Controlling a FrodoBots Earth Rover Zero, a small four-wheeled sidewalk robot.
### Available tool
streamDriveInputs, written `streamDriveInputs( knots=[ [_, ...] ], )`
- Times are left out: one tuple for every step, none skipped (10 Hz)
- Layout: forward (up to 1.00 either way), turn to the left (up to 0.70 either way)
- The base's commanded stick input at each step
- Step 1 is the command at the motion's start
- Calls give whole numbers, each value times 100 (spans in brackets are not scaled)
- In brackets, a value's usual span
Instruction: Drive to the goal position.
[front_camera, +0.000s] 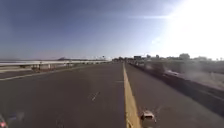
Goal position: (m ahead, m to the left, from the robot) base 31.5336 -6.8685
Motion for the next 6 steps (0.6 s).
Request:
streamDriveInputs(
  knots=[
    [70,0],
    [70,0],
    [70,0],
    [70,0],
    [70,0],
    [70,0]
  ],
)
